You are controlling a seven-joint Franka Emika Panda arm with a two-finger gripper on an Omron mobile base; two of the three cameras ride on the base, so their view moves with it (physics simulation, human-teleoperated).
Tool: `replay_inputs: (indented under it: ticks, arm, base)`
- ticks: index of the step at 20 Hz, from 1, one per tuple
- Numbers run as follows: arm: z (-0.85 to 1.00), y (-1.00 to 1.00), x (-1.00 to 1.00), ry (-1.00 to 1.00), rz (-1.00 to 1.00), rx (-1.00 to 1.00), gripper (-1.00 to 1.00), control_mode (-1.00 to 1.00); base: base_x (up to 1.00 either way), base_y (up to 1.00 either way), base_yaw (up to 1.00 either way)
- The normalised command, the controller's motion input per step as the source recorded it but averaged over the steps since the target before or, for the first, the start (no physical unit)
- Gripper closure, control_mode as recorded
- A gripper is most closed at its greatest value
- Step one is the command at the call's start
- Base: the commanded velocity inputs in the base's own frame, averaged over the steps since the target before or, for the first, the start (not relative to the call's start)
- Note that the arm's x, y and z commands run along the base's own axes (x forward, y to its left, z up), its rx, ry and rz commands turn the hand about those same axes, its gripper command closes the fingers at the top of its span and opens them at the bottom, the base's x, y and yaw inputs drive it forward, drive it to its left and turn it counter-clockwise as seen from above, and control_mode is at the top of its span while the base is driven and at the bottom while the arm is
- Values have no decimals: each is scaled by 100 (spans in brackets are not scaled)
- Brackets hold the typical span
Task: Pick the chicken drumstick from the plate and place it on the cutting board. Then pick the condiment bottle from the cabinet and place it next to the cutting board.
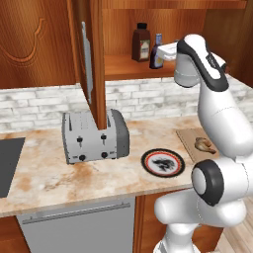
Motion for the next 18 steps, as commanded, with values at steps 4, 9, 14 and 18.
replay_inputs:
  ticks: [4,9,14,18]
  arm:
    - [0,0,13,1,-1,0,-100,-100]
    - [0,0,13,2,-1,0,-100,-100]
    - [0,0,13,2,-2,0,-100,-100]
    - [0,0,12,1,-2,0,-100,-100]
  base:
    - [0,0,0]
    - [0,0,0]
    - [0,0,0]
    - [0,0,0]
